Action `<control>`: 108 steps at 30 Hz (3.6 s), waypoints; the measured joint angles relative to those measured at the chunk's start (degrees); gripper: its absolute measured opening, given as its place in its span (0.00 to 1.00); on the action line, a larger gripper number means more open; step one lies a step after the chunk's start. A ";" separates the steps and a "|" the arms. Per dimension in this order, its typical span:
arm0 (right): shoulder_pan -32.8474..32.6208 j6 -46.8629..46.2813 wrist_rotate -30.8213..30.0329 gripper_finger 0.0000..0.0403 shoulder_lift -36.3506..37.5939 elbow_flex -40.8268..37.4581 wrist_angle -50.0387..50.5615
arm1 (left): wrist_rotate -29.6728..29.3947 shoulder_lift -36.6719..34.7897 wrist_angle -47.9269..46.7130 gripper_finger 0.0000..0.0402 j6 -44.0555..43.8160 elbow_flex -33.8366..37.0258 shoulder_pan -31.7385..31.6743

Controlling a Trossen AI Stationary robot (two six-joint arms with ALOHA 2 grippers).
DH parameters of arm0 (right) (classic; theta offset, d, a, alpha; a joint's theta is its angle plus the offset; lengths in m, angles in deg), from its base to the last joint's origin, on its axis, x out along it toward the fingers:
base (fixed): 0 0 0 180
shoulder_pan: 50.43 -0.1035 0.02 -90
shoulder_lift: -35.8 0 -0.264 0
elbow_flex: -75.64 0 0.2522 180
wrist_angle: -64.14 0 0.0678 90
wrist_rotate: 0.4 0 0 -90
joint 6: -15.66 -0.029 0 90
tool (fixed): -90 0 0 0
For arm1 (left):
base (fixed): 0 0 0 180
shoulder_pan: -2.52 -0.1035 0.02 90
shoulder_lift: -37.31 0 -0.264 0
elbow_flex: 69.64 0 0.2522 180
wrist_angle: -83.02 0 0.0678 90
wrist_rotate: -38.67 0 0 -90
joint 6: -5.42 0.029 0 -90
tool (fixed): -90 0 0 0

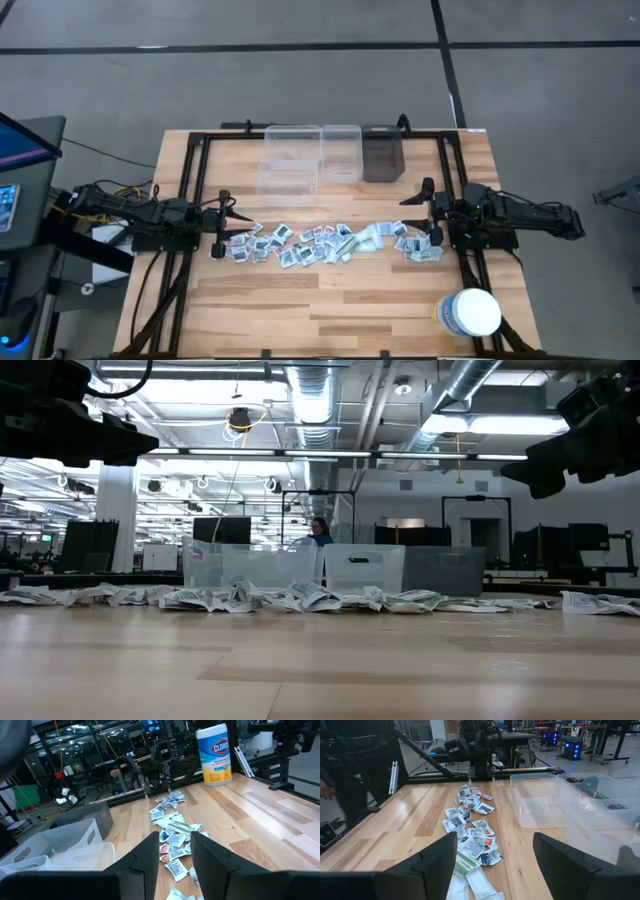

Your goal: Pick & Place First Aid Supplies

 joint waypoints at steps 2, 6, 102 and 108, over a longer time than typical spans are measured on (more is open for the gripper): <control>0.00 0.02 0.00 0.63 0.00 0.00 0.02 | -0.02 0.01 0.00 0.28 0.01 0.00 0.01; -0.01 0.02 0.00 0.63 -0.01 -0.01 0.00 | 0.00 -0.01 0.00 0.28 0.00 0.00 0.00; 6.40 -16.07 -35.52 0.63 -0.07 -0.02 -38.42 | -6.31 0.00 42.94 0.28 -32.02 0.00 -0.01; 7.29 -16.36 -37.53 0.63 -0.07 -0.02 -39.08 | -6.29 0.01 43.44 0.28 -32.56 0.00 -0.01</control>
